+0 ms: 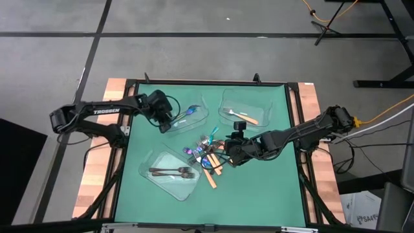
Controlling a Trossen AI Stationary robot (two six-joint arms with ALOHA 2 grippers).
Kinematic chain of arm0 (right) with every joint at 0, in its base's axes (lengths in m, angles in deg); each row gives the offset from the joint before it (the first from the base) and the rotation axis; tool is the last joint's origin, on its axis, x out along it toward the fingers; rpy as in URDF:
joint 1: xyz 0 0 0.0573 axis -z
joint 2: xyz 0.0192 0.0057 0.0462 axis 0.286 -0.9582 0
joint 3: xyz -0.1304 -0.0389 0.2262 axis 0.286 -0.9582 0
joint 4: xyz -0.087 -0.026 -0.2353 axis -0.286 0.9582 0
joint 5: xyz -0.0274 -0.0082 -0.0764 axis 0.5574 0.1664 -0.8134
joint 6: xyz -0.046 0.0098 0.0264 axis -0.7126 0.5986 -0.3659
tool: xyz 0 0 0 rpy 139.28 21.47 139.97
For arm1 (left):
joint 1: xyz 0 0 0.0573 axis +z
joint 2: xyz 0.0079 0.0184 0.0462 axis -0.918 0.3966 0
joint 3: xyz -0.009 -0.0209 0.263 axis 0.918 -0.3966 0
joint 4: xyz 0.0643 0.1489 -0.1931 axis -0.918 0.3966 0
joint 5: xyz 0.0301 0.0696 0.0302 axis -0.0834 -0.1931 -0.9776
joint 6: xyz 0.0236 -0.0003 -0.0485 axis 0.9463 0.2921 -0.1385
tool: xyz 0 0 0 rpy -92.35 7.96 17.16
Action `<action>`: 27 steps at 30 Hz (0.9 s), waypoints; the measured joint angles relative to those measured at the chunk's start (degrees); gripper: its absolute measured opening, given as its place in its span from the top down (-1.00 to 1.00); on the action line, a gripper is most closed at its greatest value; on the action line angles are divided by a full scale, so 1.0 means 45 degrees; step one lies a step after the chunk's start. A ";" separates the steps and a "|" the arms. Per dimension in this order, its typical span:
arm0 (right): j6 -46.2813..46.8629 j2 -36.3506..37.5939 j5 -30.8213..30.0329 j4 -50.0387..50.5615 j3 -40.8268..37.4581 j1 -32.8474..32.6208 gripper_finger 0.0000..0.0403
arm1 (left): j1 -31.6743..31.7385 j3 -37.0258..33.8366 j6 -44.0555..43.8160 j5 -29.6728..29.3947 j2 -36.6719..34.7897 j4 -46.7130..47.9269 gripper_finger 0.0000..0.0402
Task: Sort silverware by color (type)
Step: Put the blue fork into the top left transparent bin
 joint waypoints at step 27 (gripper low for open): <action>0.0000 -0.0005 0.0000 0.0019 0.0000 0.0000 0.53 | 0.0117 0.3466 0.0442 -0.2363 0.4461 0.3876 0.96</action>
